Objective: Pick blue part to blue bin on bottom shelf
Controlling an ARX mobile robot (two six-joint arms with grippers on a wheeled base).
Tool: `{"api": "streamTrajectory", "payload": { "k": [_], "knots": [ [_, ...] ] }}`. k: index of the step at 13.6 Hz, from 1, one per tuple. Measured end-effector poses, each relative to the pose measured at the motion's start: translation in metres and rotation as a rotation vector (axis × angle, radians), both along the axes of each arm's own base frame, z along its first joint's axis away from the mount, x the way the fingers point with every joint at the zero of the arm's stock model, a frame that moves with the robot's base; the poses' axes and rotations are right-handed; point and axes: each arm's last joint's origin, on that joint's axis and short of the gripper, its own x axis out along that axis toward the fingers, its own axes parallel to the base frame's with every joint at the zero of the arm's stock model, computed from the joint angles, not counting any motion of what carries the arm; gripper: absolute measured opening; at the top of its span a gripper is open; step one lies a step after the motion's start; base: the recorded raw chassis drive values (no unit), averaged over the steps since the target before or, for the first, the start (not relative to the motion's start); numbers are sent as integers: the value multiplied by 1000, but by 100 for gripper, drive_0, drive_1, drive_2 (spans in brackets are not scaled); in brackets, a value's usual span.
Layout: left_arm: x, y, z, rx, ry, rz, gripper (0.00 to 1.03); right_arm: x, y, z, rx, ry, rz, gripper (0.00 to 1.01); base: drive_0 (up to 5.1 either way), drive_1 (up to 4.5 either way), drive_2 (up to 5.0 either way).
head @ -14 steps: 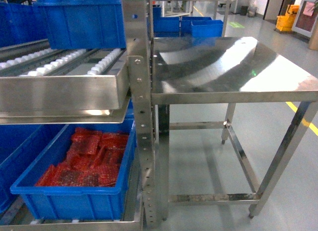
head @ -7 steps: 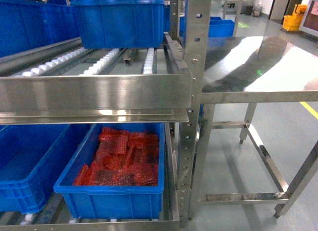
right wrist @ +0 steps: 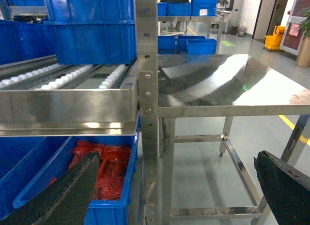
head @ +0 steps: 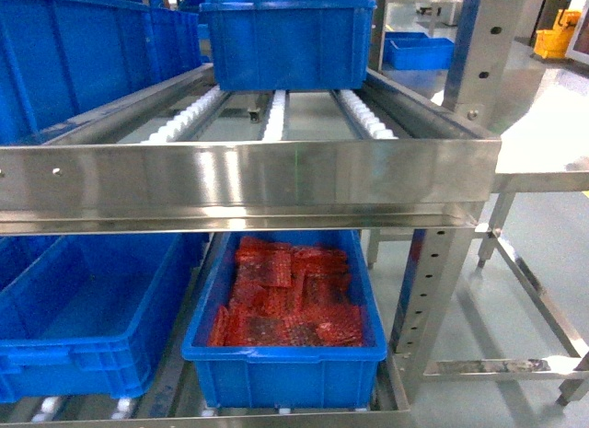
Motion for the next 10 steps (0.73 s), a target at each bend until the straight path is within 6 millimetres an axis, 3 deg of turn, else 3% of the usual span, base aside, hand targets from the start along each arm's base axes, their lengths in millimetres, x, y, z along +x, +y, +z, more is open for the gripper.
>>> {"api": "streamTrajectory", "payload": {
  "k": [10],
  "knots": [
    [0,0,0,0,0,0,44,0,0,0,0,1,0,98,-498,238,238]
  ]
}}
